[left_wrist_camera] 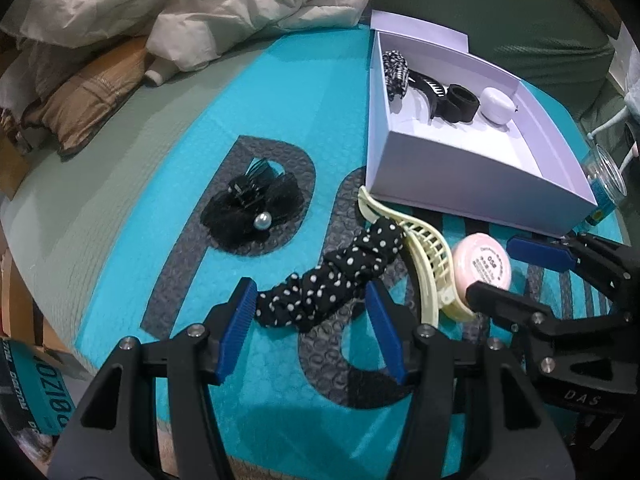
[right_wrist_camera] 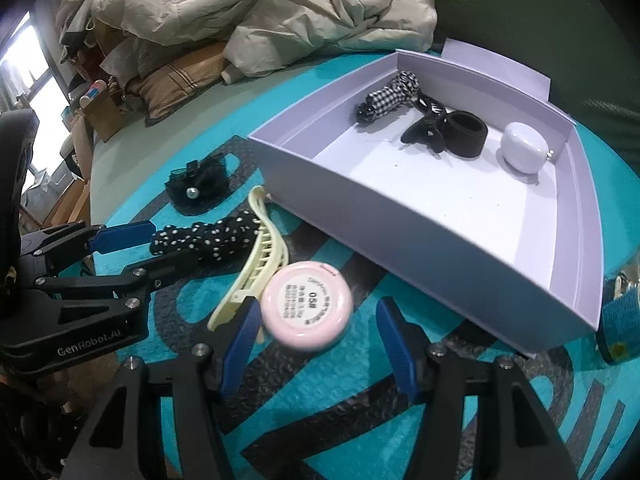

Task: Organize objects
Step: 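Grasp the polka-dot scrunchie with the left tool while the right tool grasps the pink compact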

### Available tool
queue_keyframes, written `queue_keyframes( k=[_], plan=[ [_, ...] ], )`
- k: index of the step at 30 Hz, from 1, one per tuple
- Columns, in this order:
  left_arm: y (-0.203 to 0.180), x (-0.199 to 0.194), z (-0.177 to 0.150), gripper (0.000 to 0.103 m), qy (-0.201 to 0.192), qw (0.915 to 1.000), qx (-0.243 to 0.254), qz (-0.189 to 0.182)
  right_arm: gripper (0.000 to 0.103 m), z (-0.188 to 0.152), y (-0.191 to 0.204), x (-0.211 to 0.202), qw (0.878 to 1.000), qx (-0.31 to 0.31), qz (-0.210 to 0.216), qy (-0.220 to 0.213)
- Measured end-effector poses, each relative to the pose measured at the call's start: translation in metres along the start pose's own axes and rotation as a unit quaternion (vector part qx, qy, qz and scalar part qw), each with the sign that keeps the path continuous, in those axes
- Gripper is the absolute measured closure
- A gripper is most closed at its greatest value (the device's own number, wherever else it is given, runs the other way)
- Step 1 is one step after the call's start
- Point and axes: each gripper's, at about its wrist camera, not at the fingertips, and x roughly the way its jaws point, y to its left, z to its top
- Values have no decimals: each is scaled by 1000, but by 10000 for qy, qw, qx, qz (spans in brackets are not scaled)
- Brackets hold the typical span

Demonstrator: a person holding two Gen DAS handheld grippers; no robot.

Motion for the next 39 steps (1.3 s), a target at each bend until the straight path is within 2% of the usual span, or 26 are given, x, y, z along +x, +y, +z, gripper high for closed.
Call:
queue_keyframes(
  k=[8, 11, 14, 17, 19, 21, 23, 26, 30, 39],
  plan=[
    [-9, 10, 8, 47, 68, 9988, 475, -92, 42, 5, 0, 13, 9998, -12, 150, 157],
    [-11, 16, 10, 44, 124, 9984, 530, -161, 42, 6, 1, 13, 9998, -42, 137, 130],
    [-14, 19, 9, 37, 164, 9973, 650, -311, 47, 5, 2, 13, 9998, -65, 121, 133],
    [-15, 22, 7, 37, 201, 9965, 684, -431, 50, 3, 4, 13, 9998, -108, 80, 139],
    [-13, 21, 6, 43, 166, 9968, 585, -513, 50, 2, 4, 12, 9998, -99, 71, 124],
    [-12, 19, 4, 59, 103, 9977, 550, -380, 50, 1, 5, 12, 9999, -87, 62, 124],
    [-10, 17, 2, 66, 84, 9980, 493, -389, 50, 0, 6, 11, 9999, -102, 44, 130],
    [-7, 14, 1, 70, 125, 9982, 305, -506, 50, -2, 8, 10, 9998, -132, 53, 159],
    [-11, 10, -4, 76, 235, 9971, 312, -646, 50, -5, 8, 8, 9997, -87, 92, 188],
    [-14, 0, -15, 78, 349, 9962, 153, -785, 50, -12, 10, 1, 9995, -45, 113, 281]
  ],
)
